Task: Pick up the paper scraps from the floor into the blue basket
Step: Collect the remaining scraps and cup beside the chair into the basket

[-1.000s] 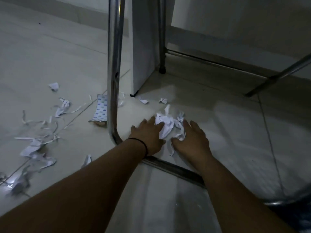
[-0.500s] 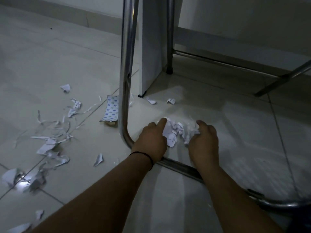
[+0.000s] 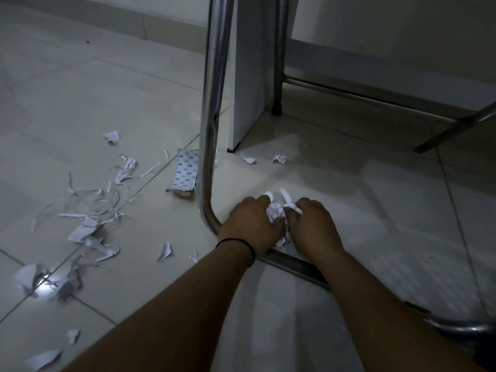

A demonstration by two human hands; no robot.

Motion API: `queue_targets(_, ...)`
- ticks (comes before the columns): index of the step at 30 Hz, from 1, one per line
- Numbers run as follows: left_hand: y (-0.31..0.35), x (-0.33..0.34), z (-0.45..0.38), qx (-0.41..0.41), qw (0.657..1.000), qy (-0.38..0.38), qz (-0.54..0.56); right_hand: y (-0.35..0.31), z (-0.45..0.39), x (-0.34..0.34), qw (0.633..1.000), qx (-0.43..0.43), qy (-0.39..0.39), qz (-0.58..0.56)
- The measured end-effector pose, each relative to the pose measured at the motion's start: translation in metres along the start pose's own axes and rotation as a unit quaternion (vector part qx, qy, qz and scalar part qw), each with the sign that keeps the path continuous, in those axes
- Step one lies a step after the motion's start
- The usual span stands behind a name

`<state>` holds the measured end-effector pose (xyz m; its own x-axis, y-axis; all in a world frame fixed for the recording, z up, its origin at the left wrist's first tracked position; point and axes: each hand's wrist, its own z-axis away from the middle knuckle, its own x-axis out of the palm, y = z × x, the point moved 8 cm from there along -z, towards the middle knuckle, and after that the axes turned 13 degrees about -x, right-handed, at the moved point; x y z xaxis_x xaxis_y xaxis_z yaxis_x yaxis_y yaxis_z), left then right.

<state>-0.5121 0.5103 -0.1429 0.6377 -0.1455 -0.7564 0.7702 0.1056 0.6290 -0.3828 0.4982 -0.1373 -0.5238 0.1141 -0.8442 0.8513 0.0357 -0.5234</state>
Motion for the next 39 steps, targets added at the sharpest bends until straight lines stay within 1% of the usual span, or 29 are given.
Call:
queue_targets(3, 0.003, -0.007, 0.0, 0.016, 1.0, 0.027, -0.004, 0.001, 0.0, -0.001, 1.0, 0.02, 0.012, -0.017)
queue_targets(7, 0.003, -0.01, -0.001, 0.021, 0.999, 0.033, -0.004, 0.011, 0.004, -0.007, 0.997, 0.059, 0.052, -0.017)
queue_targets(10, 0.002, -0.015, 0.0, 0.007, 0.999, 0.026, 0.036, 0.011, 0.012, -0.012, 0.989, 0.089, 0.081, -0.089)
queue_targets(12, 0.002, -0.021, 0.005, -0.001, 0.995, 0.014, 0.097, 0.009, 0.019, -0.018, 0.979, 0.113, 0.094, -0.14)
queue_targets(14, 0.005, -0.031, 0.015, -0.003, 0.987, 0.003, 0.163, 0.004, 0.026, -0.025, 0.964, 0.134, 0.117, -0.198)
queue_targets(17, 0.017, -0.048, 0.037, 0.005, 0.974, 0.003, 0.226, -0.009, 0.039, -0.035, 0.928, 0.161, 0.132, -0.311)
queue_targets(18, 0.023, -0.056, 0.047, -0.001, 0.969, 0.012, 0.246, -0.016, 0.042, -0.042, 0.915, 0.164, 0.129, -0.346)
queue_targets(20, 0.034, -0.072, 0.065, -0.021, 0.958, 0.027, 0.286, -0.034, 0.047, -0.053, 0.901, 0.158, 0.103, -0.39)
queue_targets(22, 0.05, -0.088, 0.086, -0.032, 0.944, 0.021, 0.329, -0.05, 0.061, -0.069, 0.883, 0.188, 0.084, -0.422)
queue_targets(23, 0.059, -0.097, 0.099, -0.036, 0.935, 0.014, 0.351, -0.058, 0.073, -0.077, 0.863, 0.204, 0.09, -0.453)
queue_targets(25, 0.073, -0.112, 0.125, -0.054, 0.922, 0.002, 0.384, -0.078, 0.087, -0.1, 0.848, 0.18, 0.103, -0.487)
queue_targets(26, 0.079, -0.119, 0.138, -0.065, 0.916, -0.003, 0.395, -0.091, 0.093, -0.11, 0.86, 0.161, 0.079, -0.477)
queue_targets(28, 0.094, -0.13, 0.163, -0.087, 0.91, -0.017, 0.404, -0.114, 0.109, -0.13, 0.89, 0.153, 0.029, -0.429)
queue_targets(29, 0.101, -0.134, 0.175, -0.098, 0.903, -0.024, 0.417, -0.124, 0.118, -0.144, 0.898, 0.137, 0.043, -0.416)
queue_targets(30, 0.108, -0.136, 0.185, -0.106, 0.895, -0.035, 0.431, -0.133, 0.125, -0.159, 0.903, 0.11, 0.074, -0.409)
queue_targets(31, 0.122, -0.142, 0.203, -0.095, 0.893, -0.049, 0.437, -0.142, 0.14, -0.18, 0.907, 0.085, 0.102, -0.4)
queue_targets(32, 0.136, -0.146, 0.217, -0.075, 0.888, -0.066, 0.449, -0.15, 0.151, -0.197, 0.917, 0.065, 0.115, -0.377)
queue_targets(33, 0.148, -0.15, 0.23, -0.052, 0.878, -0.075, 0.47, -0.156, 0.163, -0.212, 0.925, 0.05, 0.128, -0.354)
queue_targets(35, 0.165, -0.156, 0.254, -0.052, 0.847, -0.081, 0.523, -0.163, 0.182, -0.246, 0.929, 0.025, 0.164, -0.331)
queue_targets(36, 0.173, -0.158, 0.265, -0.05, 0.839, -0.083, 0.535, -0.164, 0.19, -0.263, 0.928, 0.017, 0.182, -0.326)
queue_targets(37, 0.182, -0.159, 0.274, -0.043, 0.837, -0.089, 0.539, -0.163, 0.198, -0.279, 0.926, 0.01, 0.198, -0.32)
queue_targets(39, 0.207, -0.16, 0.295, -0.029, 0.845, -0.098, 0.526, -0.159, 0.217, -0.307, 0.926, -0.007, 0.222, -0.305)
